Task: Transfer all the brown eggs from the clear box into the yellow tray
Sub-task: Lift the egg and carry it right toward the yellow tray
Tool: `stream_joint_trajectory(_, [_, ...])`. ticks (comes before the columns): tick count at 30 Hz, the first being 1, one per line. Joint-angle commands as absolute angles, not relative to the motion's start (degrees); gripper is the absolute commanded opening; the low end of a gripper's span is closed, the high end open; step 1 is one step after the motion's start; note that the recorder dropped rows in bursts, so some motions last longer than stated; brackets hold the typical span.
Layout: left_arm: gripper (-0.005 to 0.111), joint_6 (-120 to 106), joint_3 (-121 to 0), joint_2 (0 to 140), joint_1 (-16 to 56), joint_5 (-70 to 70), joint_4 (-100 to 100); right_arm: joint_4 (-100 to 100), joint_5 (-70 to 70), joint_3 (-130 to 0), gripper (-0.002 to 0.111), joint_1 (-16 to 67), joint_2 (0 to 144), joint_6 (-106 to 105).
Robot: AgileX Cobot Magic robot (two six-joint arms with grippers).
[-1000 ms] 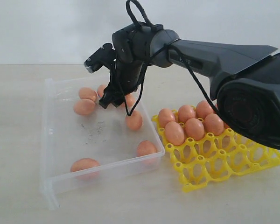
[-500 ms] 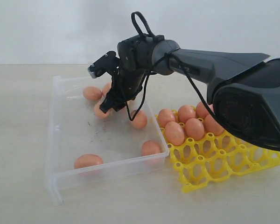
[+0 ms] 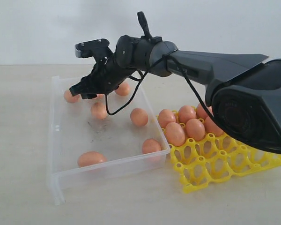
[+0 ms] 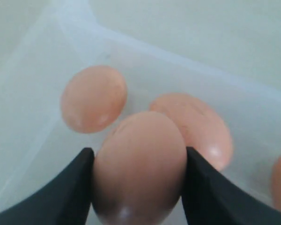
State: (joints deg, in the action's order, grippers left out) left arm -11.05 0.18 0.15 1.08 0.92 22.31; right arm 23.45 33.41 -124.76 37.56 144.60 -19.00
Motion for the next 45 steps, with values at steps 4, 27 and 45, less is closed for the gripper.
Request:
stream_joint_trajectory(4, [0.004, -10.62, 0.00, 0.00, 2.43, 0.00, 22.92, 25.87, 41.71, -124.69, 0.000, 41.18, 141.05, -28.85])
stream_joint_trajectory(27, [0.004, -10.62, 0.00, 0.00, 2.55, 0.00, 22.92, -49.36, 54.70, -124.61, 0.000, 52.59, 134.86, -0.98])
stream_joint_trajectory(45, [0.004, -10.62, 0.00, 0.00, 2.55, 0.00, 22.92, -67.29, 66.30, -124.61, 0.000, 42.75, 134.73, 32.63])
